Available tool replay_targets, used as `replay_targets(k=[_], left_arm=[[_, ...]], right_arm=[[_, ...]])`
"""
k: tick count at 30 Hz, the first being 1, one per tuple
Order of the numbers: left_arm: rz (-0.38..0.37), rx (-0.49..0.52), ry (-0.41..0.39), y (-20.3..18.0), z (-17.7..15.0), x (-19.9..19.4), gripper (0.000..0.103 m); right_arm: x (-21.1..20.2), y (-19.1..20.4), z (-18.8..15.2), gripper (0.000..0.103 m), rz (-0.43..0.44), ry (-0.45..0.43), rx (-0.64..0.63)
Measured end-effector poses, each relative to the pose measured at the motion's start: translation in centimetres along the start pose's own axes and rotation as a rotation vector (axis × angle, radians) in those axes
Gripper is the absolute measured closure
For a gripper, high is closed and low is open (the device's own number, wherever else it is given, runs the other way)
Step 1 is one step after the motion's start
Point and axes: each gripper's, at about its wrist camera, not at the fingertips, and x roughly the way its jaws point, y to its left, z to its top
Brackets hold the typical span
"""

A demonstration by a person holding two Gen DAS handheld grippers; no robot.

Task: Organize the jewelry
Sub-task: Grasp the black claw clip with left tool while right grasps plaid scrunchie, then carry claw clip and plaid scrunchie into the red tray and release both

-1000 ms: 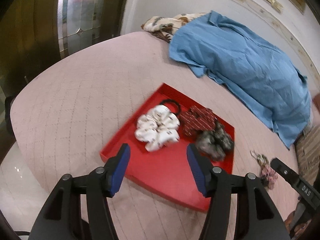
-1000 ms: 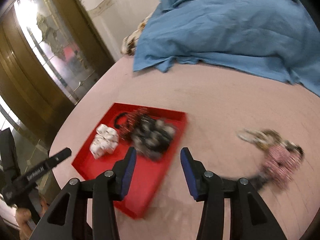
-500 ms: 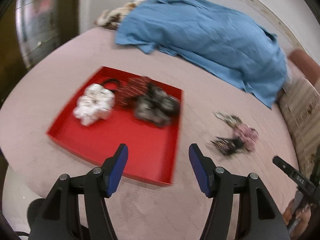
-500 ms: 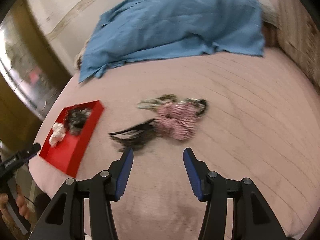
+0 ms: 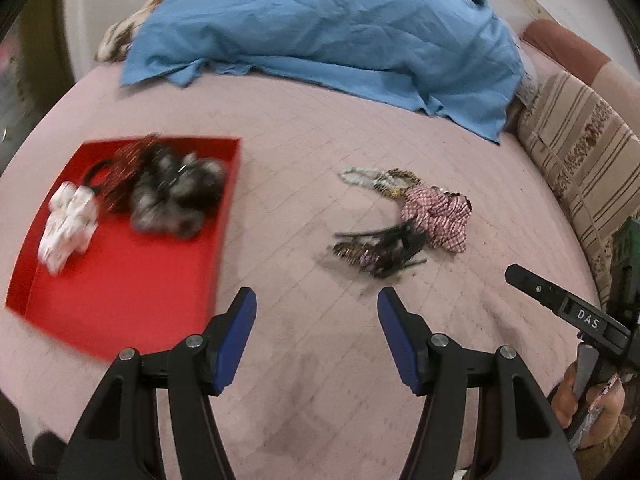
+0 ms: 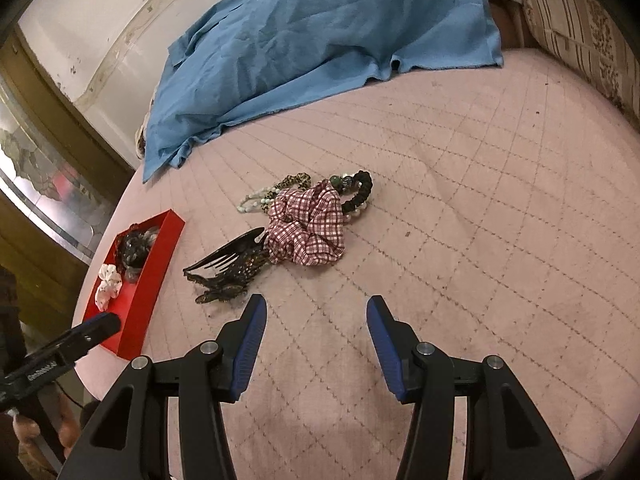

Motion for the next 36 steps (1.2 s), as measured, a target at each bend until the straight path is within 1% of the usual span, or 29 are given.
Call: replay_targets(k=[2,3,6,9,11,17,19,21,22,23,24,25,27,30,36], left_arm=[[0.009,0.043,-0.012,-0.9,1.0,0.8,0.041],[0.01,0.08,-0.014,-1.6,1.8,1.5,0.041],[-0.005,0.167,-0.009,-3.2,3.4,3.3,0.041],[-0.034,0.22,0.013,-4.1,4.6,5.1,0.041],[-0.062,0.253,0.044,-4.6,5.2,6.7,0.041],[-0.113,0.307,0.12,-5.2,5.4,9.8,0.041],[-0.117,0.317,0.138,-5.2,5.4,10.6,0.05],[-0.134,0.32,0.166,-5.3,5.2,11.3,0.074],[-0.141,0.319,0.168,-5.3,5.1,11.4,0.078],[-0.144,0.317,0.171,-5.4,5.1,11.5,0.088],[-0.148,0.311,0.171,-5.5,5.0,11.5,0.095],[-0.153,0.306,0.17,-5.5,4.9,11.3,0.098],[-0.14,0.306,0.164,-5.7,4.7,10.9,0.099],[-0.129,0.306,0.146,-6.0,4.2,10.1,0.099],[-0.133,0.255,0.106,-5.5,3.3,7.1,0.099]], right_arm=[[0.3,-0.3,0.4,0.047,0.013,0.0,0.012],[0.5,-0.4,0.7,0.047,0.021,0.0,0.021],[1.3,-0.7,1.6,0.047,0.042,0.001,0.049],[2.5,-0.8,2.7,0.047,0.068,0.006,0.086],[3.4,-0.8,3.4,0.047,0.077,0.009,0.1],[6.2,-0.5,4.8,0.047,0.053,0.031,0.094],[7.0,-0.5,5.1,0.047,0.05,0.04,0.094],[7.6,-0.5,5.1,0.047,0.043,0.046,0.091],[7.9,-0.4,5.2,0.047,0.041,0.053,0.085],[8.1,-0.3,5.2,0.05,0.038,0.055,0.081],[8.2,-0.3,5.2,0.064,0.035,0.055,0.074],[8.3,-0.2,5.2,0.081,0.035,0.06,0.069],[8.4,-0.1,5.2,0.095,0.041,0.067,0.065],[7.7,0.4,5.1,0.098,0.036,0.046,0.036],[5.2,1.5,4.6,0.099,0.056,0.005,0.011]])
